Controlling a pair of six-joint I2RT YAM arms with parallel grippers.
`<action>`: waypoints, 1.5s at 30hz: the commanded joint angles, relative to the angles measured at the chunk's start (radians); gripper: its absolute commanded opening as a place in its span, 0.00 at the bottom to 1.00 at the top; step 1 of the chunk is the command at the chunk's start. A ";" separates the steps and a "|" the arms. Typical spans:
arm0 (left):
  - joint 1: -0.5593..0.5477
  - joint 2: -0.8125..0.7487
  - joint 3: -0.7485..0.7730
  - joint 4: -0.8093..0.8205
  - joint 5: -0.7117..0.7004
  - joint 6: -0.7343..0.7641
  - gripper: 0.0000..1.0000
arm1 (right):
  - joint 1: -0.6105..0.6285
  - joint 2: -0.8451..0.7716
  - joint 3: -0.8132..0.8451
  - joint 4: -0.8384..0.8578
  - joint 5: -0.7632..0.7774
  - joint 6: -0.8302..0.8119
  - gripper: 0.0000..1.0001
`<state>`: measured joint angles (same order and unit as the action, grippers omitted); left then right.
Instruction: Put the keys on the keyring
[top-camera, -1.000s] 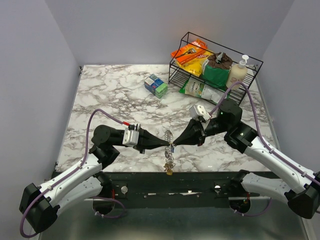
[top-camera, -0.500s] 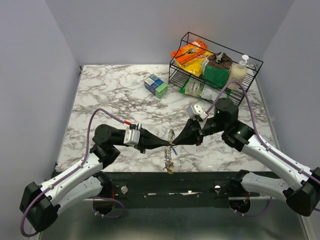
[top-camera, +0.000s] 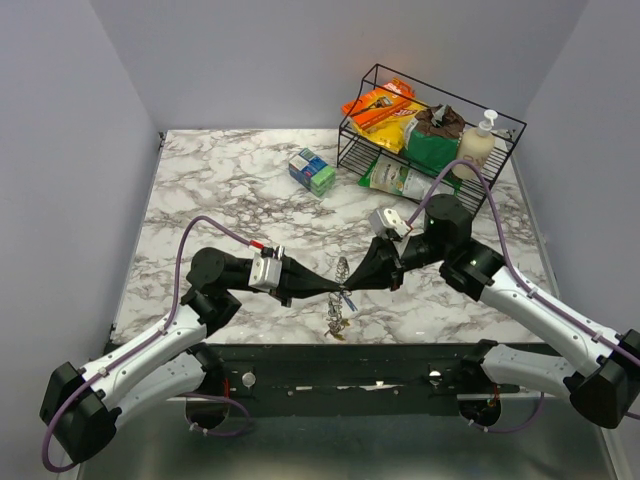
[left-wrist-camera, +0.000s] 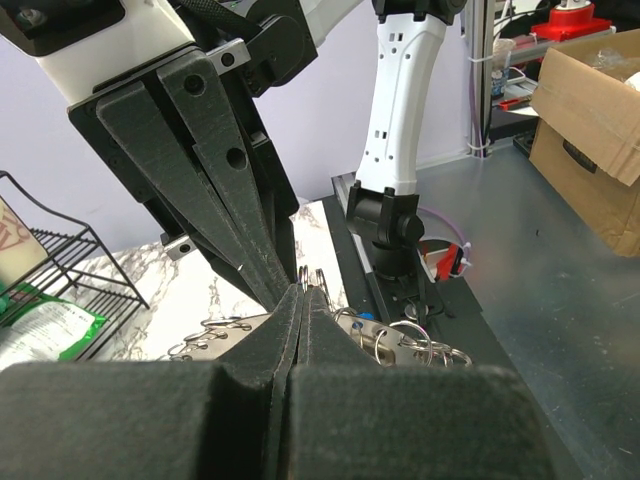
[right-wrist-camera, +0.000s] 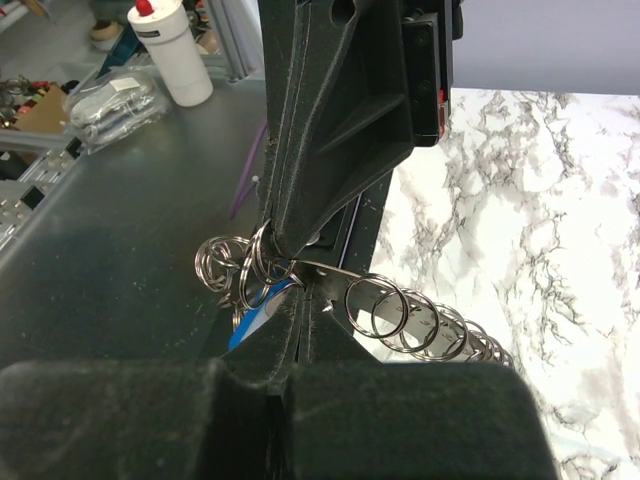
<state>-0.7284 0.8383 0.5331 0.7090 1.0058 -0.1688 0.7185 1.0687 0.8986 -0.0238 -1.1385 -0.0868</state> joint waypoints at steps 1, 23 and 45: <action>-0.002 -0.004 0.042 0.040 0.007 0.009 0.00 | -0.001 -0.007 0.033 -0.010 0.005 -0.014 0.01; -0.002 -0.030 0.030 0.012 -0.024 0.028 0.00 | -0.002 -0.096 -0.020 0.045 0.046 0.008 0.39; -0.002 -0.015 0.030 0.041 -0.029 0.017 0.00 | 0.015 -0.047 -0.046 0.185 -0.009 0.136 0.26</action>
<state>-0.7284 0.8257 0.5331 0.6971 1.0031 -0.1539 0.7212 1.0077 0.8677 0.1215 -1.1202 0.0208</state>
